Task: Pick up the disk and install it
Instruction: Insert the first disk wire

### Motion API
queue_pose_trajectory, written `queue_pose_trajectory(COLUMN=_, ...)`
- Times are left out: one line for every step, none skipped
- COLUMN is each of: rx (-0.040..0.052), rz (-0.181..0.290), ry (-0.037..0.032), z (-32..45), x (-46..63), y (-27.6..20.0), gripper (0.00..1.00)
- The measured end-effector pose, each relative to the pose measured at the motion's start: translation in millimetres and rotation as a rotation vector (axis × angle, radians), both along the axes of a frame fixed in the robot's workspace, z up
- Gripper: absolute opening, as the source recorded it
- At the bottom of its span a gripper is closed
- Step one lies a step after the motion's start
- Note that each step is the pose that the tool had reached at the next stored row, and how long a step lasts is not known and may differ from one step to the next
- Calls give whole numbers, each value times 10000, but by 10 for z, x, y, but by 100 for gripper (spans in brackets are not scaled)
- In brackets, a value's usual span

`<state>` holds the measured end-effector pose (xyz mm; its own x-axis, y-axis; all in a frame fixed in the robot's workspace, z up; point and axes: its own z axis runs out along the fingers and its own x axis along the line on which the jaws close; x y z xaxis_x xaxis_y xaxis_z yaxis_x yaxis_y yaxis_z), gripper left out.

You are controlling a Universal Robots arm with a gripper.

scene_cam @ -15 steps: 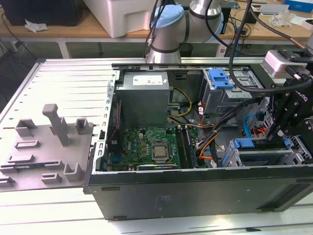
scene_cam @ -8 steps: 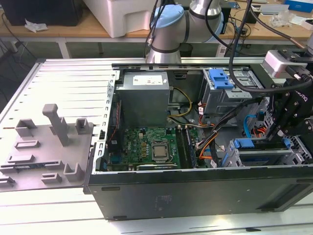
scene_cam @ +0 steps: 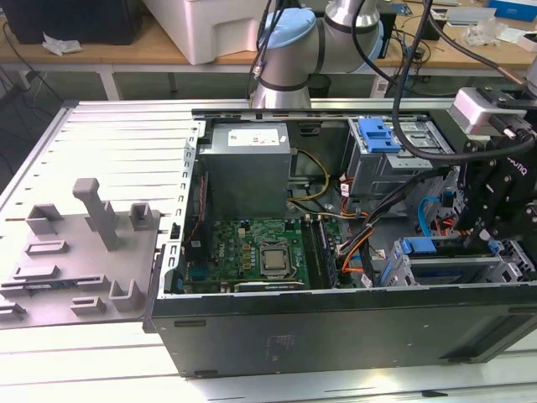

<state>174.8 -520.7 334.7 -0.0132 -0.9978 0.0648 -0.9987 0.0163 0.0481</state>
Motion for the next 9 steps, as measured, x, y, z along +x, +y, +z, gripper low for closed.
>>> queue_pose_trajectory(rx=0, rz=0, ry=0, z=0, x=0, y=0, gripper=55)
queue_pose_trajectory(rx=1, rz=1, ry=0, z=4, x=0, y=0, gripper=55)
queue_pose_trajectory(rx=-1, rz=0, ry=0, z=94, x=-2, y=3, gripper=55)
queue_pose_trajectory(rx=-17, rz=0, ry=0, z=195, x=-6, y=28, gripper=55)
queue_pose_trajectory(rx=-56, rz=-1, ry=0, z=284, x=-7, y=85, gripper=55)
queue_pose_trajectory(rx=-121, rz=-4, ry=0, z=367, x=-8, y=176, gripper=55)
queue_pose_trajectory(rx=-148, rz=-7, ry=0, z=388, x=-8, y=205, gripper=55)
queue_pose_trajectory(rx=-163, rz=-6, ry=0, z=390, x=-7, y=212, gripper=55)
queue_pose_trajectory(rx=-166, rz=-6, ry=0, z=391, x=-7, y=212, gripper=55)
